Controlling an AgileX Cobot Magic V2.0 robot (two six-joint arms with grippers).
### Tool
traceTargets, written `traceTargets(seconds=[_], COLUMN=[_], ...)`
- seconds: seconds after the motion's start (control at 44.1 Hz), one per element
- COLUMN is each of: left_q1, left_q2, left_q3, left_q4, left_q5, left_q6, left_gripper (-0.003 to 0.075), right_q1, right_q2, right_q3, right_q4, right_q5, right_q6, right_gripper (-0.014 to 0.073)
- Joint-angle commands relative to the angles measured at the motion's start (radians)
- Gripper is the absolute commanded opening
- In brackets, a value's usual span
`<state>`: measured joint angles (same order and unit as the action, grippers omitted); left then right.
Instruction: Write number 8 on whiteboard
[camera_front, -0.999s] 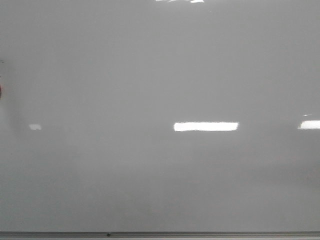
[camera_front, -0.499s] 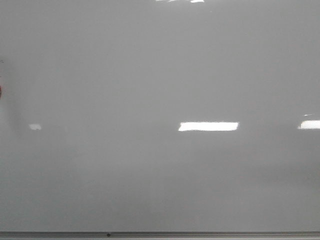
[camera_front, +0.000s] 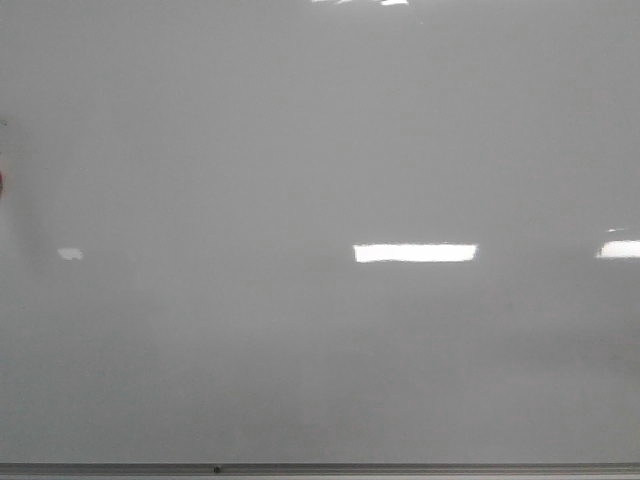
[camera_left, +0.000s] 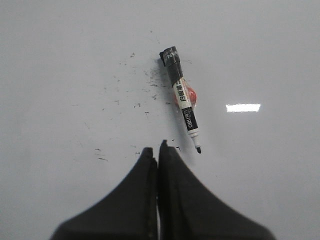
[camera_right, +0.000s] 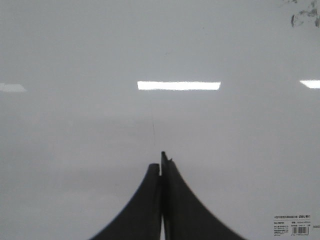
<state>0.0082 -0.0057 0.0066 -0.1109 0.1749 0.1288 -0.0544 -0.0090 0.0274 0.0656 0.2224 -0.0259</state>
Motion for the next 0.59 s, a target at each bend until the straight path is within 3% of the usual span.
traceTargets(seconds=[0.0,0.136,0.272,0.409,0.568], left_q1=[0.003,0.003,0.003,0.003,0.003], left_q2=[-0.019,-0.019,-0.019,-0.015,0.078], left_q3=[0.004,0.004,-0.010,-0.110,-0.274], left_q4=[-0.011,-0.009,-0.029,-0.028,-0.016], left_q5=[-0.074,-0.107,-0.274,-0.302,-0.165], left_q6=[-0.010,-0.010,-0.010,-0.010,-0.008], left_gripper=[-0.0019,-0.0019,-0.0019,-0.0019,-0.0019], right_q1=[0.000,0.000,0.000,0.000,-0.001], right_q2=[-0.020,-0.020,-0.020,-0.017,0.086], right_q3=[-0.004,-0.005,-0.044,-0.196,-0.406], right_q4=[-0.005,-0.005,-0.005,-0.005,-0.005], right_q5=[-0.074,-0.148,-0.240,-0.121,0.093], right_q6=[-0.004,-0.004,-0.004,-0.004,-0.004], right_gripper=[-0.0067,-0.0067,-0.0067,-0.0067,-0.0067])
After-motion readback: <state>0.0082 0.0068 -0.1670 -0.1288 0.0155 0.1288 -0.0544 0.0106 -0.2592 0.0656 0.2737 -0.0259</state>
